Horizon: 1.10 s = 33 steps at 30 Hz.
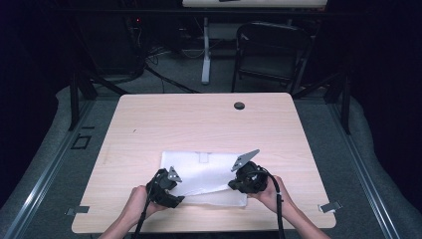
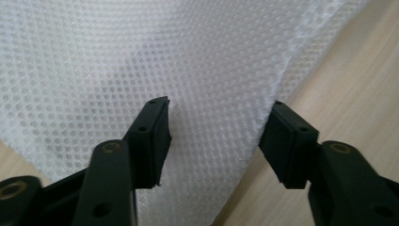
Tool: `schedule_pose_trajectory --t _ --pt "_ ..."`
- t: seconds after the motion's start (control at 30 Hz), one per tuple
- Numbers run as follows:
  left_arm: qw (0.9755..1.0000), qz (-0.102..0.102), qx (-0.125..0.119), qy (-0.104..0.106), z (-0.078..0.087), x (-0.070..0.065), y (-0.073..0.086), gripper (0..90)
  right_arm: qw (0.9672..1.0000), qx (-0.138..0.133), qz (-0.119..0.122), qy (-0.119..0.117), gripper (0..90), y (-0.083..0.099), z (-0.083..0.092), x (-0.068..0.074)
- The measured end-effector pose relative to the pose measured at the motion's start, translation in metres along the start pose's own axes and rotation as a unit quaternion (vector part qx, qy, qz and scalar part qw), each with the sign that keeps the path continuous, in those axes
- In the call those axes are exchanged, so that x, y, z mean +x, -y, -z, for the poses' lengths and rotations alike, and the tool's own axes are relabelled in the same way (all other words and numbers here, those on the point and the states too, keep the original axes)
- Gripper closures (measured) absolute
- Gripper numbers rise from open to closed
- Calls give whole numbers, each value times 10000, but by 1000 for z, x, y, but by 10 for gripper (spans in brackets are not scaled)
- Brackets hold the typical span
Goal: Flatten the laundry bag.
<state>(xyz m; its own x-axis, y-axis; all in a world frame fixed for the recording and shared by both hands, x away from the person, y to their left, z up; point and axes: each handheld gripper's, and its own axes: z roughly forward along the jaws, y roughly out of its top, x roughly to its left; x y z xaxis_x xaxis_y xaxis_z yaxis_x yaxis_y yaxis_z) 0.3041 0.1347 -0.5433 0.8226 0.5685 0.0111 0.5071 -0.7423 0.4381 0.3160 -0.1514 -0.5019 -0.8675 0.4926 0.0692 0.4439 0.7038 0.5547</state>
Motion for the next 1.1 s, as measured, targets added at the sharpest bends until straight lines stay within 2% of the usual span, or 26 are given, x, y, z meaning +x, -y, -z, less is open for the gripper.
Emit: schedule_pose_trajectory --t 0.1,0.23,0.27,0.33,0.5,0.67,0.73,0.77,0.83,0.87,0.9,1.0,1.1 --pt "9999 -90 -72 31 2 -4 -1 546 10000 52 29 -35 892 0 0 -1" --pt "9998 -162 -43 101 0 -8 -2 646 10000 23 45 -27 892 0 0 0" --pt "9998 -187 -22 33 0 -8 -2 674 10000 -1 33 -35 892 0 0 1" --pt "9998 -171 -7 38 -1 -9 -2 733 10000 21 61 -75 891 0 0 0" --pt "10000 -16 -5 -30 0 -10 -2 857 9999 40 65 -115 891 0 -3 1" --pt "9996 251 -142 66 10 -10 -5 886 9999 99 110 -54 881 0 -3 1" --pt "9988 394 -260 105 15 -11 -6 887 10000 14 60 -22 858 1 -3 1" --pt "9986 436 -269 152 17 -11 -7 888 9999 64 132 -33 826 0 -3 1" --pt "9979 525 -322 191 19 -11 -7 887 9999 -33 113 -74 743 1 -3 3" --pt "9979 536 -338 122 20 -12 -7 887 9998 -9 191 -88 699 0 -2 4" --pt "9977 544 -373 144 20 -12 -7 886 9998 -5 211 -5 638 -1 -2 6" --pt "9972 588 -421 184 23 -11 -7 886 9996 10 283 17 495 -1 -3 10" --pt "9970 548 -502 194 27 -10 -6 887 9993 73 374 39 438 -2 -5 14"
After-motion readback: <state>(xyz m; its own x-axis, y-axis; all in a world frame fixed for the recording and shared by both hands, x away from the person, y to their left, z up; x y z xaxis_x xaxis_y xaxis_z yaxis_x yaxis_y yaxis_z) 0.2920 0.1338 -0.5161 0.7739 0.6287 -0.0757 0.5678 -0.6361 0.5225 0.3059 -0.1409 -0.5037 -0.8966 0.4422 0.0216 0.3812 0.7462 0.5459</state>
